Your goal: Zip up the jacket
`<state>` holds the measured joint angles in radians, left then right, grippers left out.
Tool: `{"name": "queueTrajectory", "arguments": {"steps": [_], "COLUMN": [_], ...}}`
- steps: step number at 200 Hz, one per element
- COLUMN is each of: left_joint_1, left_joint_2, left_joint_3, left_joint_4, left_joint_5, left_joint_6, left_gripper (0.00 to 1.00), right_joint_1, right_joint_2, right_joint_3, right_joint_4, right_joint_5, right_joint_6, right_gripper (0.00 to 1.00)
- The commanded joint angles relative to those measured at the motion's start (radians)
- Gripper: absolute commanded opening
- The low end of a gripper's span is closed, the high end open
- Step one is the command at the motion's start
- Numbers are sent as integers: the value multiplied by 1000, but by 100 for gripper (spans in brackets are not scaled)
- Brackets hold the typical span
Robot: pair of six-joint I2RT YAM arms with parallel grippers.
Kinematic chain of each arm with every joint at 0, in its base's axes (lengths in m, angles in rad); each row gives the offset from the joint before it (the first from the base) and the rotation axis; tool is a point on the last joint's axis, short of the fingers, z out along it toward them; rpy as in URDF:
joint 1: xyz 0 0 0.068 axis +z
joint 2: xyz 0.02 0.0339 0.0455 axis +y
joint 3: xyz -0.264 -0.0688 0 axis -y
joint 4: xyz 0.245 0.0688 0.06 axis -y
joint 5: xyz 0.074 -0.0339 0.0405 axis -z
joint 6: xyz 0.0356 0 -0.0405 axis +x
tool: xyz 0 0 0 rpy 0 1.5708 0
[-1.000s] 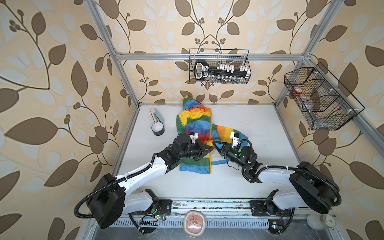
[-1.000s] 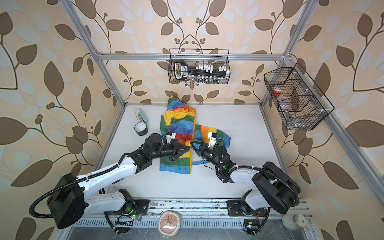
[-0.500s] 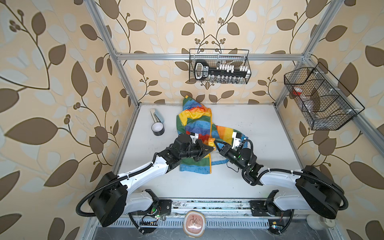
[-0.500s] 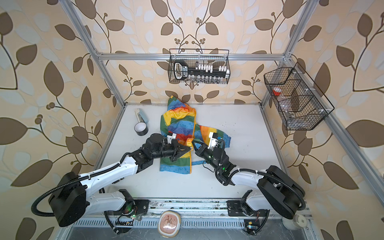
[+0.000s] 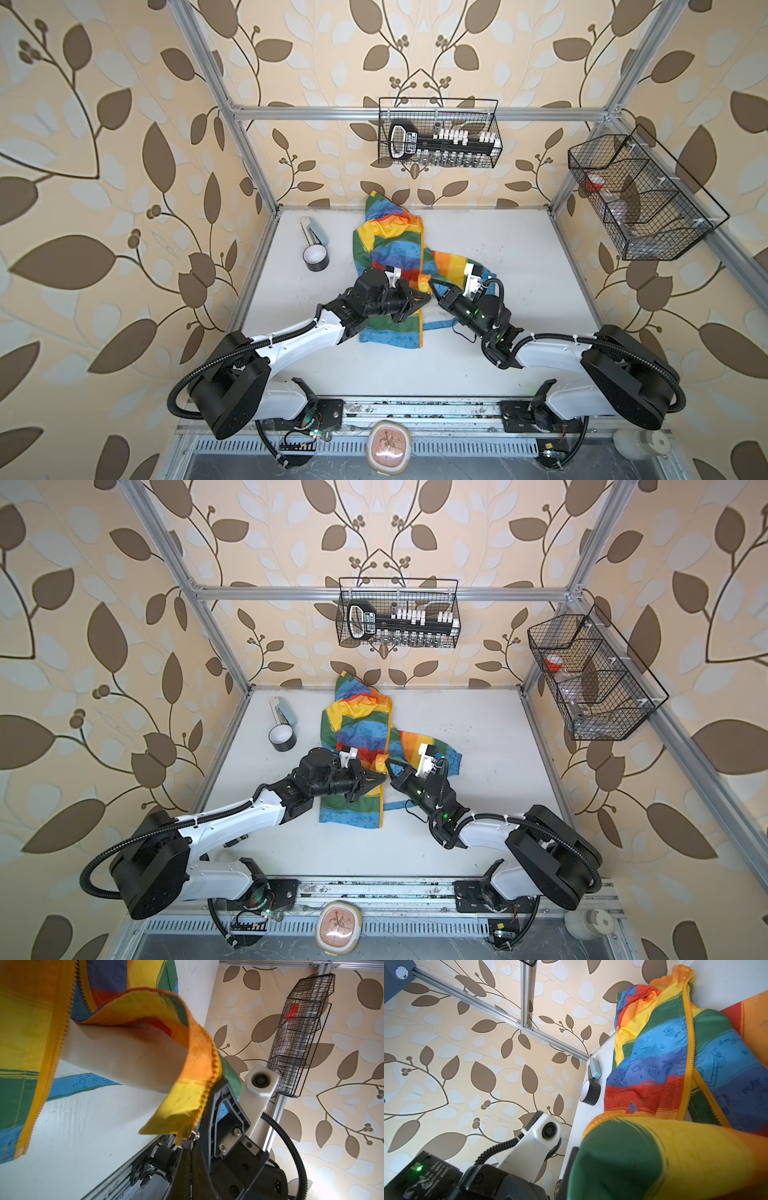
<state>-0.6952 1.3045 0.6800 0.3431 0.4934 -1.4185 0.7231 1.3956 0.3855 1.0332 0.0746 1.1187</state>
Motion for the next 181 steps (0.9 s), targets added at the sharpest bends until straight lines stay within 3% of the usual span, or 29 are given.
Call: {"name": "queueTrajectory", "arguments": {"steps": [1, 19, 52, 70, 117, 153, 181], "left_joint_1": [-23, -24, -23, -23, 22, 126, 139], "left_joint_2": [2, 3, -22, -39, -157, -197, -151], "left_joint_3": [-20, -12, -5, -1, 37, 166, 259], "left_joint_4": [-18, -18, -27, -30, -225, -454, -469], "left_joint_5": [47, 49, 61, 92, 97, 112, 152], "left_joint_6": [-6, -5, 6, 15, 151, 424, 579], "left_gripper": [0, 4, 44, 56, 72, 78, 78], "right_joint_1": [-22, -29, -58, -79, -112, -114, -114], "right_joint_2": [-23, -23, -18, -8, -3, -36, -73], "right_joint_3": [23, 20, 10, 16, 41, 37, 28], "right_joint_4": [97, 116, 166, 196, 226, 228, 224], "right_joint_5": [5, -23, -73, -112, -205, -264, -289], "right_joint_6": [12, 15, 24, 33, 50, 73, 83], "right_gripper": [0, 0, 0, 0, 0, 0, 0]}}
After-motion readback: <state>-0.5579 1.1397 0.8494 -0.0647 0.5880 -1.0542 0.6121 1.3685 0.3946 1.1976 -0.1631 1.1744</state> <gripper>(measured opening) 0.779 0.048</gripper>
